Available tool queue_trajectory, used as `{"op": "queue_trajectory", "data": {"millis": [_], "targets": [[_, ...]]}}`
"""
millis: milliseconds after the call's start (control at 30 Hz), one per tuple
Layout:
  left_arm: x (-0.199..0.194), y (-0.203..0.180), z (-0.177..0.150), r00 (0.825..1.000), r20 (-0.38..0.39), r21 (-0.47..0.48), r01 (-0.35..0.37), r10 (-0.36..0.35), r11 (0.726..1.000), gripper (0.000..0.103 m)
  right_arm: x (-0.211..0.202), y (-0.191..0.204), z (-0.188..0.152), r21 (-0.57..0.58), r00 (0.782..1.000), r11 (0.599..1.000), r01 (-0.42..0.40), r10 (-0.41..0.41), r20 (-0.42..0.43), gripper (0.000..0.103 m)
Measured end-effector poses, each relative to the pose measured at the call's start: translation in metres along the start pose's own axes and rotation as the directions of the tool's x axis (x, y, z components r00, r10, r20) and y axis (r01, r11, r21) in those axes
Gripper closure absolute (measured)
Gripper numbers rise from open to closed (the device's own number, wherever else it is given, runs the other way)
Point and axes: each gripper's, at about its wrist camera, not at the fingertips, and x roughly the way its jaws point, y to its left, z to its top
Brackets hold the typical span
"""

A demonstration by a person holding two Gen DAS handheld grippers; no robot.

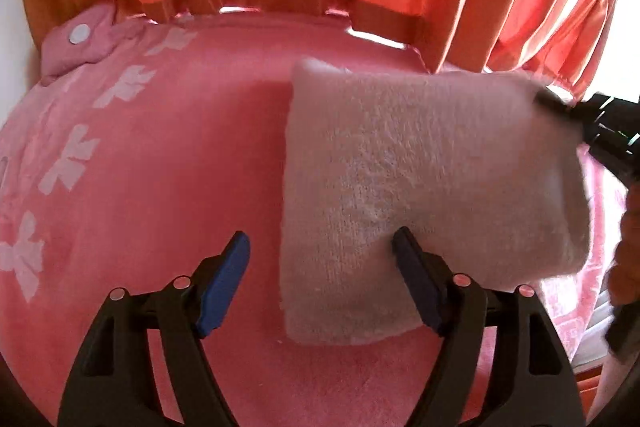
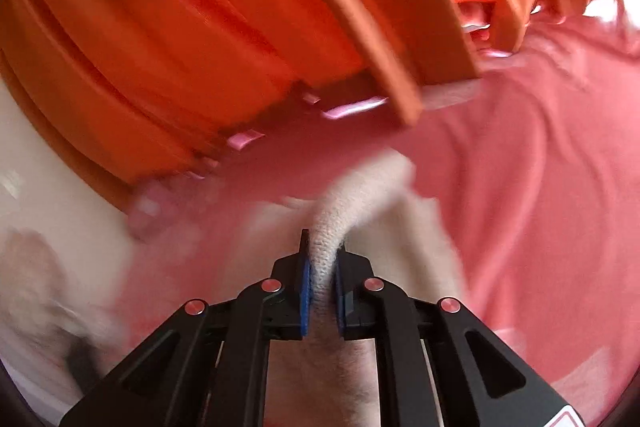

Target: Fold small clothes

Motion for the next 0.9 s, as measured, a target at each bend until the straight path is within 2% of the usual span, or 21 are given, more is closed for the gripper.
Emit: {"op": "queue_trajectory", "data": {"millis": [33,67,100,233,333,367,400,467,533,567,633,733,767,833,900], "targets": [[0.007,-0.002,-0.002,1.000,-0.015,0.003,-0.008,0.008,1.000,0.031,0.037,-0.016,-0.011,0.016,0.992,0.998,0.059,-0.057,-0.114,0.094],[0.011,-0.003,-0.004,1.000,-0.023,-0.002,-0.005,0.005,1.000,0.030,0.051,-0.024,-0.019,0.034,0.989,0.998,0.059,-0.054,-0.138,0.094],[0.015,-0.004,-0.005,0.999,-0.032,-0.008,0.002,-0.002,1.000,0.030,0.050,-0.028,-0.022,0.050,0.994,0.998,0.036,-0.031,-0.103,0.095],[0.017,-0.010,-0.008,0.999,-0.024,0.020,-0.039,0.039,0.999,0.029,0.019,-0.026,-0.013,0.098,0.997,0.995,-0.021,0.029,-0.073,0.093],[0.017,-0.011,-0.009,0.998,-0.025,0.018,-0.049,0.049,0.999,0.028,-0.030,-0.011,-0.021,0.026,0.999,0.999,-0.024,0.023,0.031,0.090],[0.017,-0.011,-0.009,0.998,-0.024,0.020,-0.050,0.051,0.999,0.028,-0.037,-0.002,-0.025,-0.009,0.999,0.999,-0.031,0.031,0.036,0.090],[0.017,-0.011,-0.009,0.998,-0.023,0.018,-0.051,0.052,0.999,0.027,-0.042,0.005,-0.032,-0.049,0.999,0.998,-0.045,0.046,0.020,0.090],[0.017,-0.011,-0.010,0.998,-0.022,0.007,-0.053,0.054,0.999,0.027,-0.030,0.013,-0.048,-0.113,0.996,0.992,-0.047,0.039,-0.075,0.090],[0.017,-0.010,-0.010,0.998,-0.021,0.006,-0.058,0.059,0.998,0.027,0.000,0.012,-0.065,-0.164,0.978,0.986,0.004,-0.039,-0.207,0.092],[0.017,-0.011,-0.010,0.998,-0.021,0.005,-0.062,0.062,0.998,0.027,0.014,0.006,-0.073,-0.170,0.965,0.985,0.034,-0.077,-0.252,0.100],[0.016,-0.013,-0.011,0.997,-0.027,0.007,-0.070,0.070,0.998,0.026,0.010,0.003,-0.074,-0.140,0.969,0.990,0.023,-0.057,-0.240,0.100],[0.015,-0.015,-0.012,0.996,-0.022,0.023,-0.086,0.087,0.996,0.026,-0.024,0.006,-0.068,-0.126,0.988,0.992,0.008,-0.028,-0.151,0.095],[0.015,-0.015,-0.012,0.996,-0.023,0.021,-0.087,0.087,0.996,0.026,-0.027,0.004,-0.068,-0.131,0.989,0.991,0.012,-0.031,-0.148,0.095],[0.015,-0.014,-0.012,0.996,-0.024,0.016,-0.086,0.086,0.996,0.026,-0.019,-0.002,-0.075,-0.140,0.981,0.989,0.045,-0.070,-0.181,0.093],[0.014,-0.011,-0.012,0.996,-0.026,0.025,-0.085,0.085,0.996,0.025,0.004,-0.011,-0.088,-0.137,0.960,0.989,0.051,-0.086,-0.267,0.099]]}}
